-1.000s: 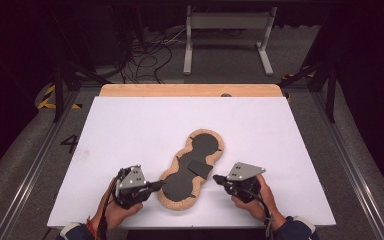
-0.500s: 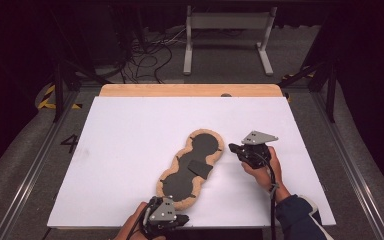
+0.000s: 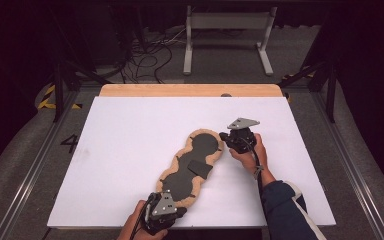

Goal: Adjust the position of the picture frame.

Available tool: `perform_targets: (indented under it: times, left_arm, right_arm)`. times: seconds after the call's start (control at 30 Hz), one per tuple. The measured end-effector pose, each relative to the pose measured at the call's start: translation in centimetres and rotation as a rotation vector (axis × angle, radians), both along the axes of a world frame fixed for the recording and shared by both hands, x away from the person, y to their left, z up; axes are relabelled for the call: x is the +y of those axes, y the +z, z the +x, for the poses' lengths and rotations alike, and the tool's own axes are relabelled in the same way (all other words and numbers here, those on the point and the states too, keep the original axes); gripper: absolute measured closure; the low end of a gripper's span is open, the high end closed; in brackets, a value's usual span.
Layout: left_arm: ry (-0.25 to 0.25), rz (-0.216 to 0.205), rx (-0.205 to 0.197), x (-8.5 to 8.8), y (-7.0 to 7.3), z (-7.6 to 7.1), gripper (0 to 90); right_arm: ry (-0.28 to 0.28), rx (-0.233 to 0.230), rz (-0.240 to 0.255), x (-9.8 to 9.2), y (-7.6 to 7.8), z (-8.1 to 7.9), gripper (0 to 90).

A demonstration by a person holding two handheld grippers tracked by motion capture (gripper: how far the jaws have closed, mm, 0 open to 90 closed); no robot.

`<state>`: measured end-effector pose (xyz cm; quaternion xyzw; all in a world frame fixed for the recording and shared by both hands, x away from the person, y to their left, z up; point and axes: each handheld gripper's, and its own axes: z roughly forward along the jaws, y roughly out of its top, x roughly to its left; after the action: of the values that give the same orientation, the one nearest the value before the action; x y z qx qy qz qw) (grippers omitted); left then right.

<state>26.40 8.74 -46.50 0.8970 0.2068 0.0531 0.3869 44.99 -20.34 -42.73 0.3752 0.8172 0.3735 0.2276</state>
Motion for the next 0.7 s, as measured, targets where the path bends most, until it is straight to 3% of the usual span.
perform_targets:
  times: [0.1,0.2,0.33,0.7]
  left_arm:
    - [0.001,0.002,-0.002,0.3,0.0,0.3,89.9]
    - [0.013,0.007,-0.007,0.8,0.0,0.6,89.9]
    - [0.028,0.02,-0.009,1.7,0.1,1.2,89.9]
    - [0.196,0.033,-0.033,5.7,0.0,3.2,89.5]
  right_arm:
    - [-0.039,0.016,0.006,-0.1,-0.5,0.8,90.0]
    - [-0.044,0.033,-0.041,0.3,-1.4,1.6,90.0]
    - [-0.048,0.057,-0.024,-0.1,-1.8,2.0,90.0]
    - [-0.014,0.11,0.027,-1.7,-1.8,1.5,90.0]
